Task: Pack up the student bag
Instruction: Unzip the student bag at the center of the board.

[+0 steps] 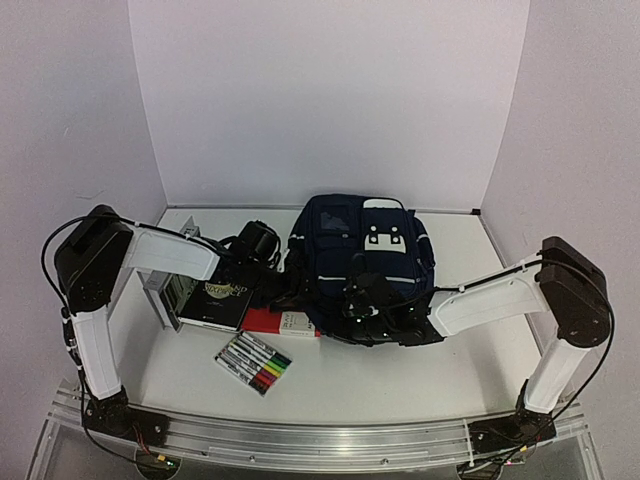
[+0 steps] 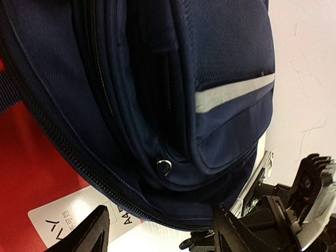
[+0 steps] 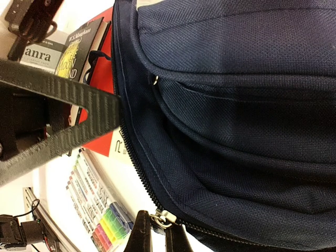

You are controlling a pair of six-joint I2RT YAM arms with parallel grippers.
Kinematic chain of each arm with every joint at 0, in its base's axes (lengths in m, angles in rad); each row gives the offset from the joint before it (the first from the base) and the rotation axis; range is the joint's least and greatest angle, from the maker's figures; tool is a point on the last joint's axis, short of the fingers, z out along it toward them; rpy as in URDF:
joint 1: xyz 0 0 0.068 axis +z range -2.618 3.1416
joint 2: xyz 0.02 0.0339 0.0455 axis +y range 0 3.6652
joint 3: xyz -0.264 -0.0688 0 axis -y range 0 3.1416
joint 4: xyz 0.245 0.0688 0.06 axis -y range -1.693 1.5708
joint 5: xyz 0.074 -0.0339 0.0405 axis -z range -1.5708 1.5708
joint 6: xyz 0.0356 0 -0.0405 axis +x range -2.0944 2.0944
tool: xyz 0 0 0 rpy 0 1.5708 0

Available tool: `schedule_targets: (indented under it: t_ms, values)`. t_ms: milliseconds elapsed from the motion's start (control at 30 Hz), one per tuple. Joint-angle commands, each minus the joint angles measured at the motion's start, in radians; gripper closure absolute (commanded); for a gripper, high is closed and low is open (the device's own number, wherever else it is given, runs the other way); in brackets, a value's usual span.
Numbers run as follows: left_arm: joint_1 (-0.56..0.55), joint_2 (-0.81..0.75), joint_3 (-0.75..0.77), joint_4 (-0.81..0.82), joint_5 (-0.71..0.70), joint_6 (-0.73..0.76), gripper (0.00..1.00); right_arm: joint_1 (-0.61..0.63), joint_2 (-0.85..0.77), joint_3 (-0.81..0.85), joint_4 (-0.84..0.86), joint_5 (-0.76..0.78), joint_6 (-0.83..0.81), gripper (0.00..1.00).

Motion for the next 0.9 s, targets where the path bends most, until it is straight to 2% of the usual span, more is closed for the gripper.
schedule_targets:
  t_ms: [0,67,167,400,467,700,867]
  values:
    - [0.01,-0.015,0.016,0.041,-0.037,-0.051,0.33,0.005,-0.009,0.034,0.053,-0.017,-0.018,1.0]
    - [0.007,0.009,0.029,0.044,-0.03,-0.054,0.34,0.006,-0.012,0.033,0.054,-0.016,-0.02,1.0]
    - [0.002,0.041,0.051,0.051,-0.027,-0.055,0.42,0.005,-0.016,0.028,0.053,-0.012,-0.021,1.0]
    - [0.008,0.025,0.06,0.025,-0.113,-0.039,0.88,0.006,-0.06,0.0,0.038,-0.01,-0.009,1.0]
    - [0.021,0.014,0.06,0.029,-0.113,-0.03,0.98,0.006,-0.084,-0.004,0.003,0.007,-0.007,1.0]
    - [0.099,0.027,0.095,0.043,-0.034,0.001,1.0,-0.028,-0.158,-0.023,-0.229,0.091,-0.035,1.0]
    - [0.166,0.025,0.089,0.065,0.021,0.039,1.0,-0.12,-0.223,-0.126,-0.254,0.012,-0.061,1.0]
